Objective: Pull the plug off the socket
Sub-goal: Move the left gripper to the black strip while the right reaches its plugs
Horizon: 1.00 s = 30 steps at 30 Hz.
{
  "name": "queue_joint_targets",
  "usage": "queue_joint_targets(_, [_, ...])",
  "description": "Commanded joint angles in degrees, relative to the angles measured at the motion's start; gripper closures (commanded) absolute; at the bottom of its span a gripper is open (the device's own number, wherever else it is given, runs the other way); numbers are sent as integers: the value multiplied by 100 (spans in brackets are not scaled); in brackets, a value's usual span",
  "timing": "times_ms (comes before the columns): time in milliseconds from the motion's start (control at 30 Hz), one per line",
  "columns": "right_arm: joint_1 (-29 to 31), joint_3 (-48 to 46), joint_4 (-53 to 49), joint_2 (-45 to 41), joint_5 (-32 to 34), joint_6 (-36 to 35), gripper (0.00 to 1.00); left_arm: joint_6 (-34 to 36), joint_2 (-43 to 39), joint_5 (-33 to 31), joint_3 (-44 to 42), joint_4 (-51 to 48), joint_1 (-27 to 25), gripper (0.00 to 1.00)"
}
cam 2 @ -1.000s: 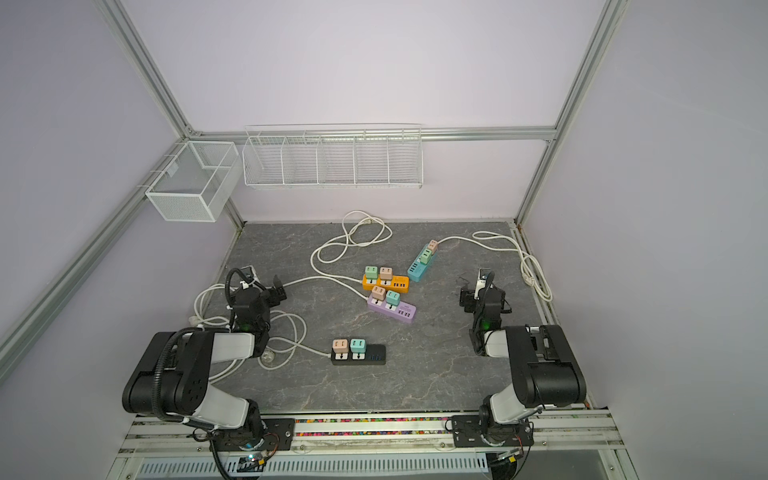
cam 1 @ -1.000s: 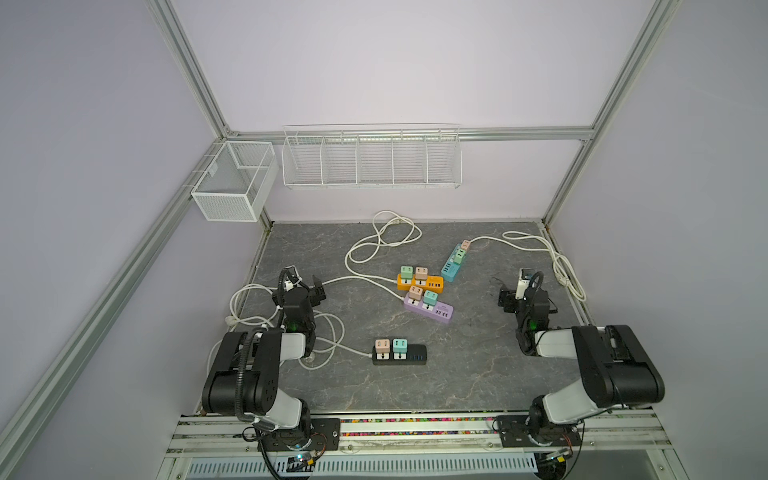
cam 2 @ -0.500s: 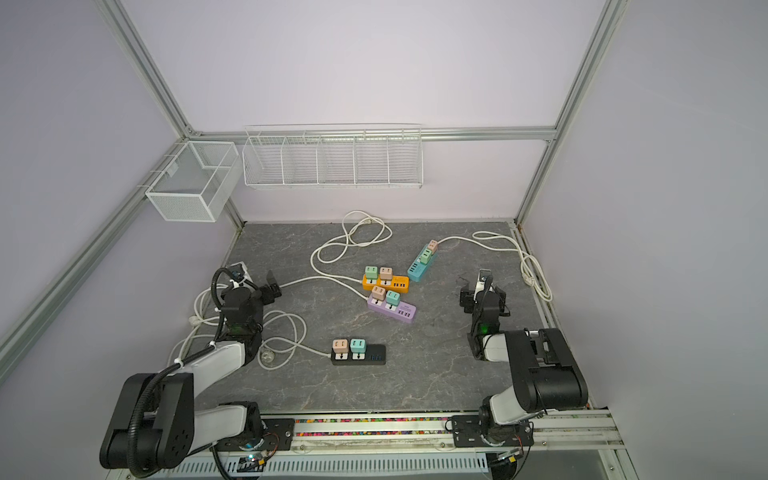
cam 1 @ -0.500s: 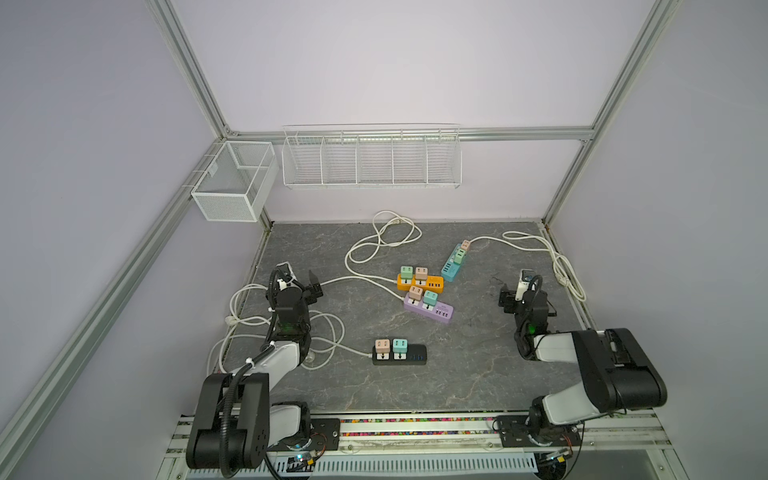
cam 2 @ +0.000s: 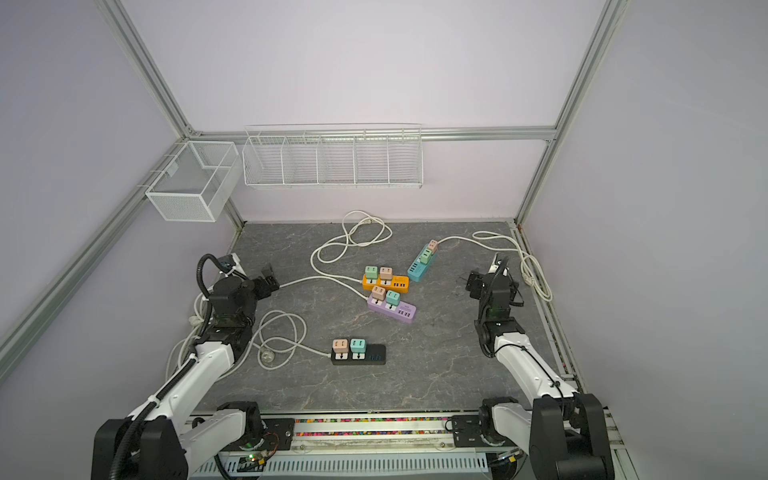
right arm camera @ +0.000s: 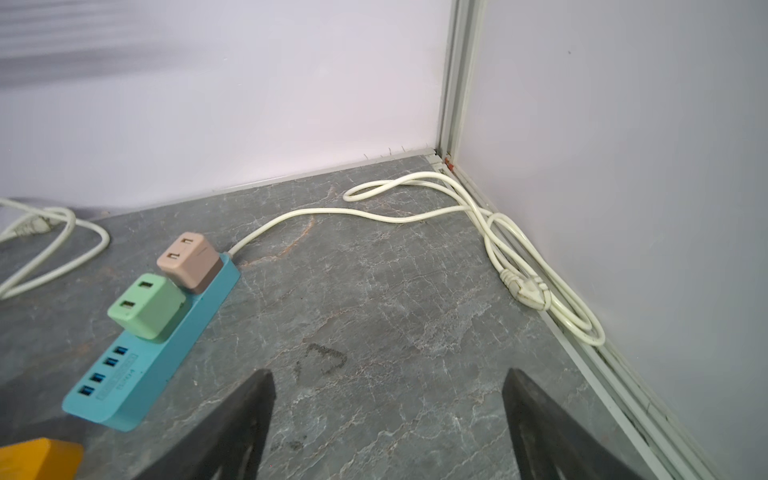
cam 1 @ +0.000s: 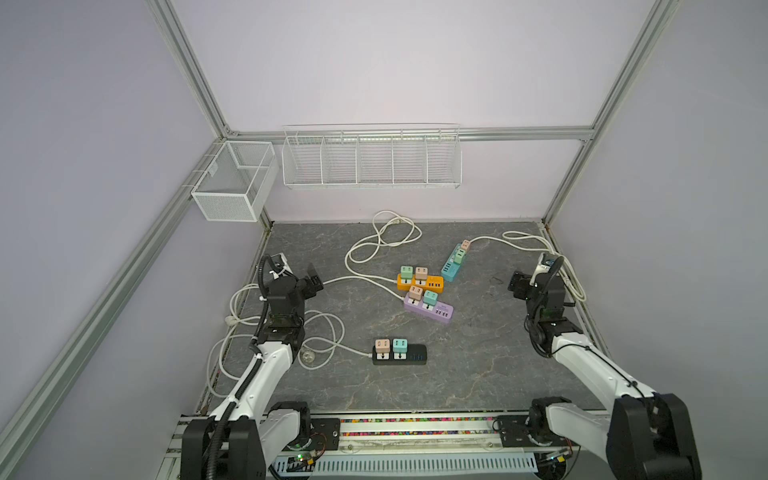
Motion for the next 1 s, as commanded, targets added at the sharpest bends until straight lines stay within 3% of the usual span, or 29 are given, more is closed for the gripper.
queue_joint_targets(0, [-84, 359, -1806, -166, -328, 1269, 11, -866, -442, 86, 187, -1011, 1, 0])
queue_joint_targets(67, [-95, 254, -1735, -292, -1002, 1458, 11, -1415, -759, 241, -30, -935, 9, 0])
queue_joint_targets(167, [-87, 200, -1803, -445, -1715, 1543, 11, -1683, -1135, 532, -438, -596, 10, 0])
queue_joint_targets(267, [-16, 222, -1973, -497, -2382, 1545, 11, -2037, -1212, 448, -277, -1220, 10, 0])
queue_joint_targets(600, [1113, 211, -2557, -767, -2821, 1470, 12, -2382, -1209, 2121, -266, -1805, -14, 0])
queue_joint_targets(967, [2388, 61, -2776, -556, -2741, 1768, 12, -2837, -1921, 2591, -730, -2466, -797, 0])
